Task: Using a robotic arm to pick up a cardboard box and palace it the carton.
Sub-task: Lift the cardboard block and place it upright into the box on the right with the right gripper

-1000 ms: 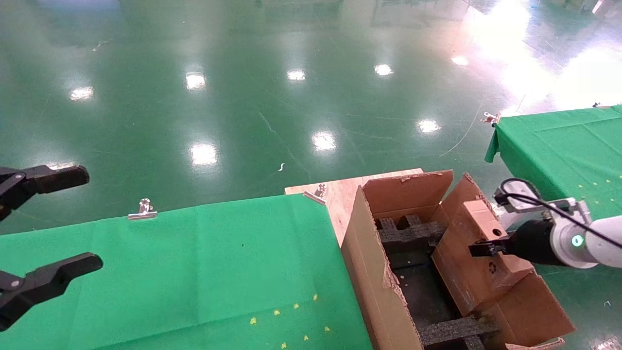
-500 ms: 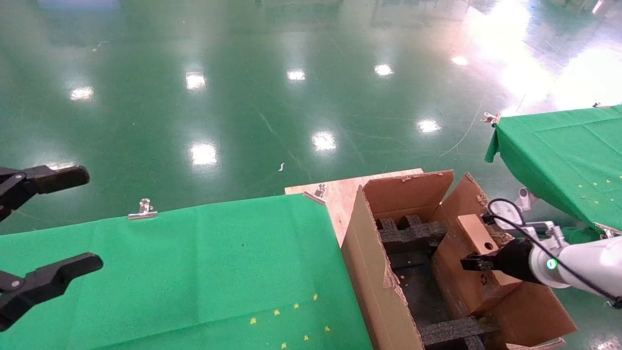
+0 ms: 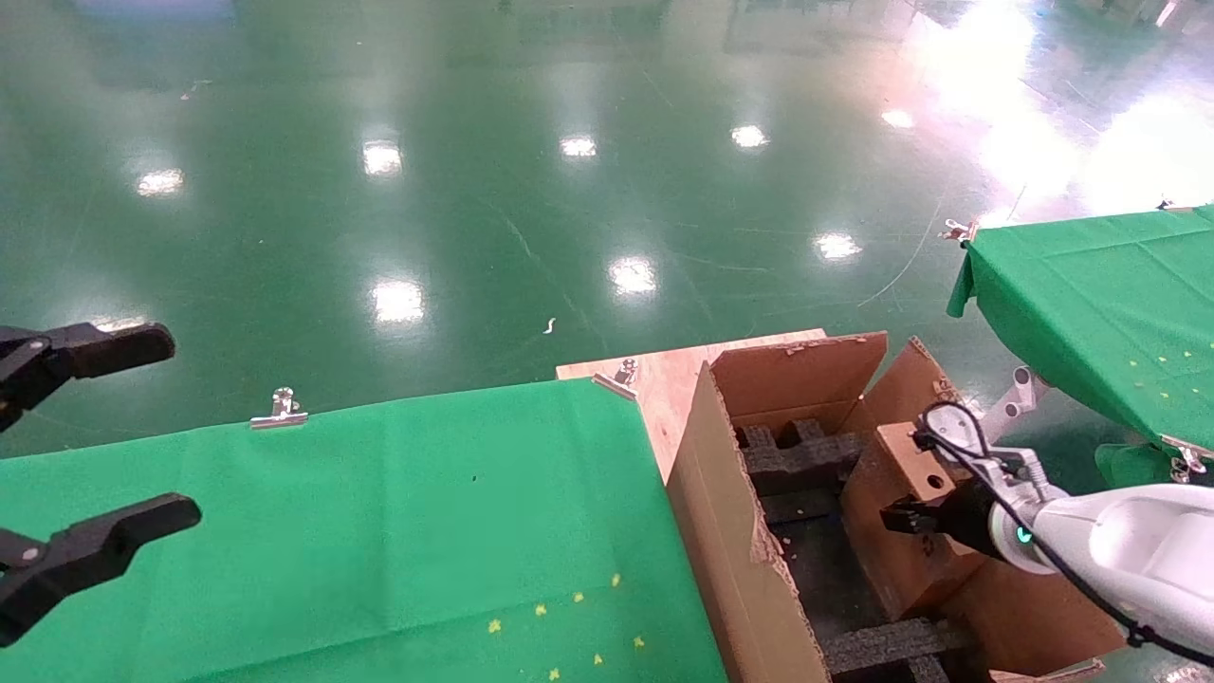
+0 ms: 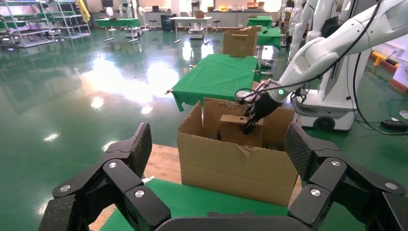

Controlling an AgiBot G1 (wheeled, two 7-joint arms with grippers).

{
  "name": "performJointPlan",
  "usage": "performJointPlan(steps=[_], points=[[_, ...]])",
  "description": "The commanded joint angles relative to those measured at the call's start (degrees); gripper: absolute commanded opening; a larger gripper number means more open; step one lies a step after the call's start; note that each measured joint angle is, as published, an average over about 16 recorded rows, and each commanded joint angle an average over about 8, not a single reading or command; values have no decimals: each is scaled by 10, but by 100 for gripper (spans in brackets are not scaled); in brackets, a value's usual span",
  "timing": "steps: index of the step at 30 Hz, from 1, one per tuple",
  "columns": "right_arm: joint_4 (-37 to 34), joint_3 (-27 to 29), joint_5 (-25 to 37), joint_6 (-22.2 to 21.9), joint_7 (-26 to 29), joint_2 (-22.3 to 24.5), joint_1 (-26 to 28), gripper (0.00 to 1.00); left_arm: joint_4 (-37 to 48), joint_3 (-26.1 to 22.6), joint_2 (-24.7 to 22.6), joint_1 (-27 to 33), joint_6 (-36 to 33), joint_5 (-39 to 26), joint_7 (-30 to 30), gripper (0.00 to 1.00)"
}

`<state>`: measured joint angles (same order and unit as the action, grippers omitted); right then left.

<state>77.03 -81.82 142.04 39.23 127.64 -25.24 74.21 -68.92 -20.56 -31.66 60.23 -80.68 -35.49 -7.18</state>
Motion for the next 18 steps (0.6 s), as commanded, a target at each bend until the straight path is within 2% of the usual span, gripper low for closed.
performJointPlan(steps=[1, 11, 18], points=[[1, 0, 8, 0, 10, -4, -6, 0, 0, 0, 0, 0, 0, 0, 0, 100], [-15, -8, 21, 1, 27, -27, -28, 0, 0, 0, 0, 0, 0, 0, 0, 100], [-60, -14, 25, -11, 22, -58, -38, 0, 0, 0, 0, 0, 0, 0, 0, 100]])
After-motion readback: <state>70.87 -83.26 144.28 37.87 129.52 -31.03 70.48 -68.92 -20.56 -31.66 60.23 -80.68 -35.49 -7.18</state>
